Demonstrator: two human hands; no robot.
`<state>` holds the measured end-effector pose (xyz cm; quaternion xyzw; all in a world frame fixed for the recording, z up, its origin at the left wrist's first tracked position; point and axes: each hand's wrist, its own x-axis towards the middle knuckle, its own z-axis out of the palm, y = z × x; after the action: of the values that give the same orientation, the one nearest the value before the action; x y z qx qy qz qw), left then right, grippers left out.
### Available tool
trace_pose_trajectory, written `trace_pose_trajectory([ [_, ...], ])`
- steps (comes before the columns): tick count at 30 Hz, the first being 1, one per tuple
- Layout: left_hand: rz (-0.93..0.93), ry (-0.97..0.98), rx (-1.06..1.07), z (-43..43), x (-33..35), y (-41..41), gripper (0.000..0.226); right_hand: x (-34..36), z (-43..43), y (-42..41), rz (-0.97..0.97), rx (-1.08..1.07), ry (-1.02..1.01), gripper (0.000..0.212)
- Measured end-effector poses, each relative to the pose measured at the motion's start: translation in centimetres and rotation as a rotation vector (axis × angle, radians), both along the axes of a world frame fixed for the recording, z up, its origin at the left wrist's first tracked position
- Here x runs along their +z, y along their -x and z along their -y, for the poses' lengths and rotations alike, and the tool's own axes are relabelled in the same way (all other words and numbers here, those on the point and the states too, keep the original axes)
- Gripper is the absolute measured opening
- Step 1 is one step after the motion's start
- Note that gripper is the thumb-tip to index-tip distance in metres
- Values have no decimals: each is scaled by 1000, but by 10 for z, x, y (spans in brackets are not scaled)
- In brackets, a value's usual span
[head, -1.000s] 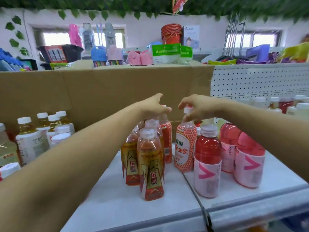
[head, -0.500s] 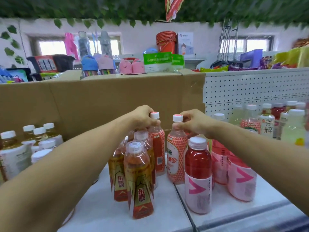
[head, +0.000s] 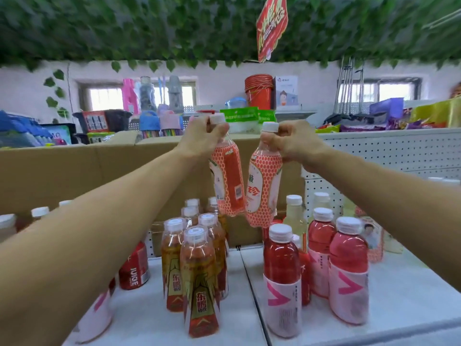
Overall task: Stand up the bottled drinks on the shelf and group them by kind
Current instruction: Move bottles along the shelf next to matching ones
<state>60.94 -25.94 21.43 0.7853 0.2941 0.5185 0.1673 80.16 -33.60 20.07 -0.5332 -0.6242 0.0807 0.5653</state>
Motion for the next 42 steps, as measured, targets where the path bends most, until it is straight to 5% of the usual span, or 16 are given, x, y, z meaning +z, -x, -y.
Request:
trace_pose_trajectory([
  [12, 186, -50, 30, 102, 22, 59, 26, 25, 78, 63, -105, 1, -213, 20],
  [25, 156, 179, -118, 198, -96, 110, 25, -94, 176, 137, -313, 63, 10, 22],
  [36, 204, 458, -336, 273, -159, 46, 27, -144, 274, 79, -315, 32, 90, 26],
  [42, 136, 452, -389, 317, -174, -47, 33, -157, 328, -6, -342, -63, 87, 32],
])
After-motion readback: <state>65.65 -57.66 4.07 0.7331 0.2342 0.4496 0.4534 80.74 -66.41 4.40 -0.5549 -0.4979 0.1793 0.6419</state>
